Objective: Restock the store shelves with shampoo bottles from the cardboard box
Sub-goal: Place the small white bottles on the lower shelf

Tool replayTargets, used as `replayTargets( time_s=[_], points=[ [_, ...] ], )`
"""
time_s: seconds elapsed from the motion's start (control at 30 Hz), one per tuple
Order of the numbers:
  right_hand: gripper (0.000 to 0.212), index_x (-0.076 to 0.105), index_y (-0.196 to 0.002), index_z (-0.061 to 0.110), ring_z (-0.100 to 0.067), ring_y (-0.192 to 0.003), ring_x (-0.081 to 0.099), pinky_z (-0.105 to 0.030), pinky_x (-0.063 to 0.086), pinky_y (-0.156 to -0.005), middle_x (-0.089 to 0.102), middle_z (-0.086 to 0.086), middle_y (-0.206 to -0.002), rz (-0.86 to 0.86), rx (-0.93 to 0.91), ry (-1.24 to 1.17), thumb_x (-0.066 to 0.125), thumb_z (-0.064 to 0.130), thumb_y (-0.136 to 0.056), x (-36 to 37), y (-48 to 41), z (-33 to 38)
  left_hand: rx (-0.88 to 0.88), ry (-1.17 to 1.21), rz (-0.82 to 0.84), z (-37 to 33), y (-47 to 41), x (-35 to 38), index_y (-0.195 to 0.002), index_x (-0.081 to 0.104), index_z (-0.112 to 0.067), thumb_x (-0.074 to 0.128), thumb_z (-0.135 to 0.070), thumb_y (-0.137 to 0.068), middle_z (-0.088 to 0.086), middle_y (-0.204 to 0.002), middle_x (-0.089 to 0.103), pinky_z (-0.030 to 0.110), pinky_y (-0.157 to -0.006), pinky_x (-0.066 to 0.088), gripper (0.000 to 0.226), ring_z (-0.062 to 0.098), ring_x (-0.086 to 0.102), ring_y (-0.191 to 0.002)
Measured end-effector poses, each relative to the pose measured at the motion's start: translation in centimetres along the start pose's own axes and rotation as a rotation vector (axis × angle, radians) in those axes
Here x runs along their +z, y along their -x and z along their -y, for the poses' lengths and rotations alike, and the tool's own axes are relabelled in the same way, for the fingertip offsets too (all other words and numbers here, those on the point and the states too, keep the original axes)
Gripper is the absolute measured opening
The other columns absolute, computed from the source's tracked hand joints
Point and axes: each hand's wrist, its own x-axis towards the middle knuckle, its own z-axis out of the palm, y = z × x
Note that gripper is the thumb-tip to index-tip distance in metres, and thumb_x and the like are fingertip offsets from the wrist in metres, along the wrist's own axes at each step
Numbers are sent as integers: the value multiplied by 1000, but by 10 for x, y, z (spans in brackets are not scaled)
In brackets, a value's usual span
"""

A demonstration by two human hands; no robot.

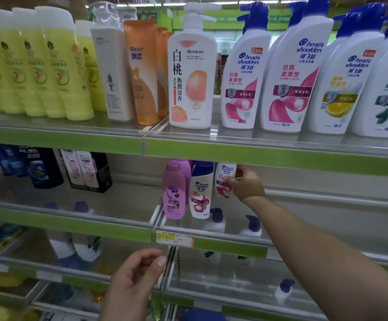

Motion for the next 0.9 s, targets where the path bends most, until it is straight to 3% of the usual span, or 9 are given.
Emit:
replayTargets(
  time_s=[0.37, 0.6, 0.73, 0.8, 0.9],
  points=[
    [32, 61, -116, 21, -21, -94, 67, -48, 55, -94, 67, 4, -100, -60, -42, 16, 72, 33, -89, 8, -1, -2, -12, 10, -11, 4, -2, -3, -91, 76, -17, 72, -11, -86, 5, -84, 73, 34, -76, 55, 8, 25, 69, -85],
    [42, 53, -127, 20, -21, -97, 67, -47, 54, -96, 69, -1, -115, -63, 17, 41, 70, 34, -90, 7, 0, -1, 3, -25, 38, 14, 1, -3, -83, 76, -37, 72, -21, -86, -1, -88, 73, 27, -71, 52, 17, 14, 69, -80],
    [58, 46, -142, 17, -24, -111, 62, -40, 52, -96, 63, -4, -131, -76, 68, 104, 70, 28, -90, 1, 10, -8, 25, -60, 82, 20, 2, -4, -85, 74, -43, 70, -24, -88, -4, -92, 73, 29, -74, 52, 19, 15, 68, -85],
    [54, 54, -136, 17, -20, -103, 62, -30, 52, -80, 64, -3, -127, -99, 67, 86, 73, 30, -87, -4, 24, -10, 21, -79, 104, 24, 3, -3, -87, 73, -43, 70, -28, -88, -6, -92, 72, 30, -75, 52, 16, 13, 68, -85],
    [23, 67, -106, 25, -8, -78, 63, -27, 53, -72, 73, 2, -104, -179, 0, -22, 75, 33, -85, -11, 64, -10, -11, -96, 151, 36, 6, 0, -93, 72, -36, 71, -33, -88, -10, -89, 71, 25, -72, 52, 6, 8, 67, -81]
  ],
)
